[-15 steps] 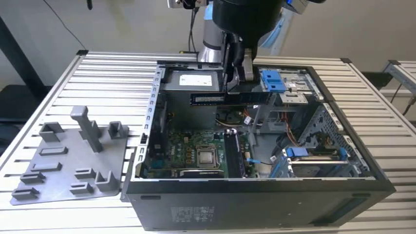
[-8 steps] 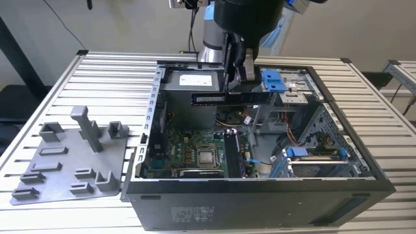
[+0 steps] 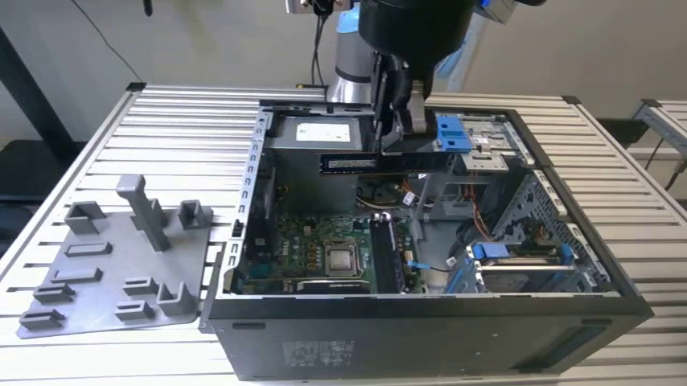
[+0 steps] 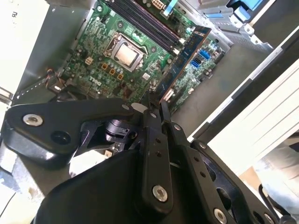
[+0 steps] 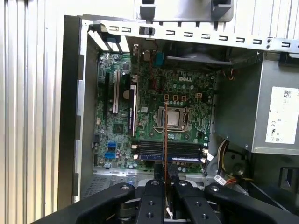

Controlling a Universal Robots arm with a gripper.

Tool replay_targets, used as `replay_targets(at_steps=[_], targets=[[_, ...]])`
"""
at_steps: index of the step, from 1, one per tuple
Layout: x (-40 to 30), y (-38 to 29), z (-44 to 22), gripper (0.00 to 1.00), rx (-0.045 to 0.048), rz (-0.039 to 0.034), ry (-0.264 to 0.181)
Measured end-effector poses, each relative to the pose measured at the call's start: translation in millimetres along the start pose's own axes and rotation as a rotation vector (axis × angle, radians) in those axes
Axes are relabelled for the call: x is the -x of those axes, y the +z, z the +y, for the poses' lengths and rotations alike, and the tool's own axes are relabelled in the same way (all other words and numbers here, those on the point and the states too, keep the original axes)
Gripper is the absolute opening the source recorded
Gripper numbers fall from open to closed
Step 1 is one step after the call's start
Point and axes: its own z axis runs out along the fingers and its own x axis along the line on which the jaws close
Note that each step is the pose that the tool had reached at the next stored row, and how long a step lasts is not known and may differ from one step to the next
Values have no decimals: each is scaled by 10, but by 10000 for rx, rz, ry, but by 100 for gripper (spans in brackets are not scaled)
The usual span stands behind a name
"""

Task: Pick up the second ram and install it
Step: 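Pick up the second ram and move it above second insertion slot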

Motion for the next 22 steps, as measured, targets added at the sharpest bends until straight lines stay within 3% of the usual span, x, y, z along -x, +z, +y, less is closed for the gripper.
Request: replay_targets(at_steps=[8, 22], targets=[[-6, 1, -122, 14, 0, 0, 1], [18, 2, -132, 14, 0, 1, 0]])
